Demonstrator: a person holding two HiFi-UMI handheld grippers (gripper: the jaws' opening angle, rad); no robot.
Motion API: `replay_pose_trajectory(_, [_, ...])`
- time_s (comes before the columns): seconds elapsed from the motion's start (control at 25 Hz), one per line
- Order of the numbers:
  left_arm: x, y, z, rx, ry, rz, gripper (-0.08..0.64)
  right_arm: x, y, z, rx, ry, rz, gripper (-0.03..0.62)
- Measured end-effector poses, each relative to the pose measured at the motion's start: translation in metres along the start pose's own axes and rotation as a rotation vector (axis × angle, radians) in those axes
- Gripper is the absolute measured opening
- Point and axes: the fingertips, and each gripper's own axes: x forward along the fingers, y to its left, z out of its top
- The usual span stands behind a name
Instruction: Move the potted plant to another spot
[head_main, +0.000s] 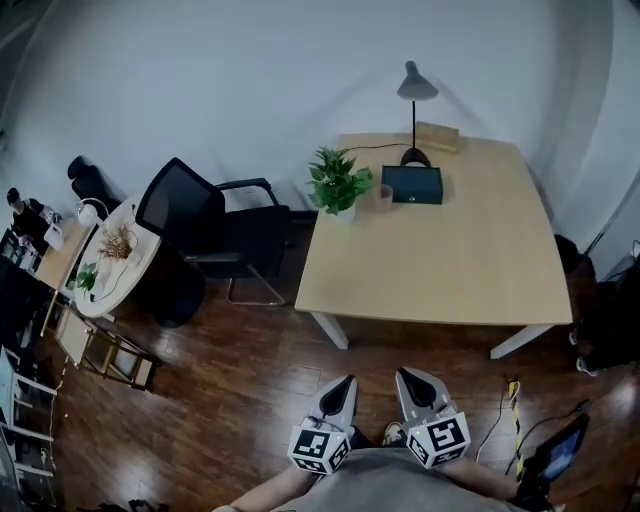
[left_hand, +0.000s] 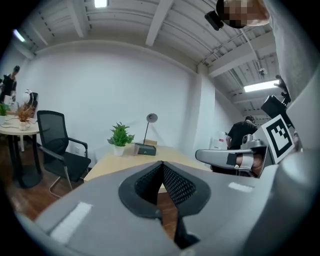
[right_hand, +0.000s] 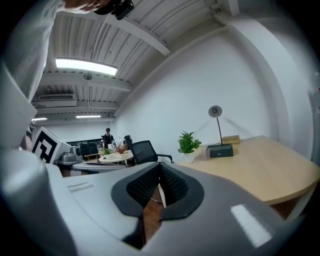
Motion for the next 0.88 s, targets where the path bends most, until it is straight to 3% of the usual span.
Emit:
replay_pose_trajectory(0.28, [0.051, 0.056, 0.010, -0.017, 0.002, 0.000, -0.006, 0.072, -0.026, 0.002, -0.003, 0.027, -0.016, 0.006])
replay_pose_trajectory(0.88, [0.181, 0.209, 0.066, 0.001, 0.022, -0.146, -0.006, 0.251, -0.067, 0.036, -0.009, 0.054, -0.192, 0.006])
